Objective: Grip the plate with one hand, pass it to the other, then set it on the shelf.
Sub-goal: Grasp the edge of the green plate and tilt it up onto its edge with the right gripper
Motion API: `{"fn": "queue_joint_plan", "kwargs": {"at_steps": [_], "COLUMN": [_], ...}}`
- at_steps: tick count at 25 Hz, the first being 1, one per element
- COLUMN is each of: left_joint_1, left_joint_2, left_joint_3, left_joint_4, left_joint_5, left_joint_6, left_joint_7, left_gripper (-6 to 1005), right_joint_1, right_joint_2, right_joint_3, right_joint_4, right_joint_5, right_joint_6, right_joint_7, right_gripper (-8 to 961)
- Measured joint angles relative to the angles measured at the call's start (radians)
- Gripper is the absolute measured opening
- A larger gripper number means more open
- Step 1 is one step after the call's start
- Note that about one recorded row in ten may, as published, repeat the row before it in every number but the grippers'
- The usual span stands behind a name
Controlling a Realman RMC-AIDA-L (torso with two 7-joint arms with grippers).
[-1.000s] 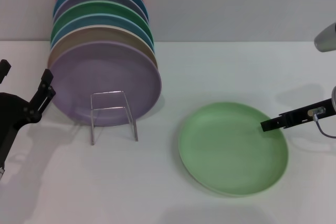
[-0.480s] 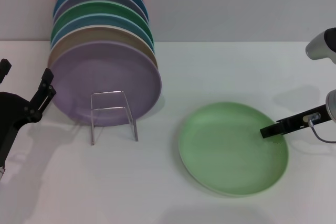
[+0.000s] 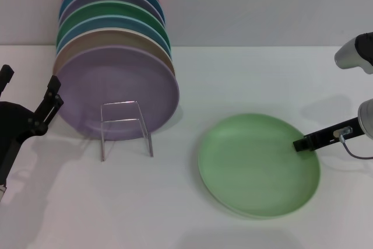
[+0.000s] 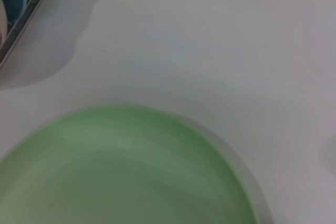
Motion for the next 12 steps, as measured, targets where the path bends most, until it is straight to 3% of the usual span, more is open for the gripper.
{"fn": "queue_joint_plan", "kwargs": {"at_steps": [6, 12], "left_joint_1": [-0.003, -0.006], "left_joint_2": [0.0, 0.0], "left_joint_3": [0.0, 0.002], "left_joint_4": [0.0, -0.002], "left_joint_5": [0.001, 0.003], "left_joint_6": [0.0, 0.005], "left_joint_7": [0.0, 0.0], "left_gripper": [857, 858], "right_joint_1": [0.0, -0.013], "right_joint_2": [0.0, 0.007], "right_joint_3": [0.0, 0.004], "right_joint_4": [-0.003, 0.007], "right_joint_5": [0.003, 0.016], "right_joint_6": [-0.002, -0.006], "right_joint_7": [-0.014, -0.028], "right_gripper": [89, 70]}}
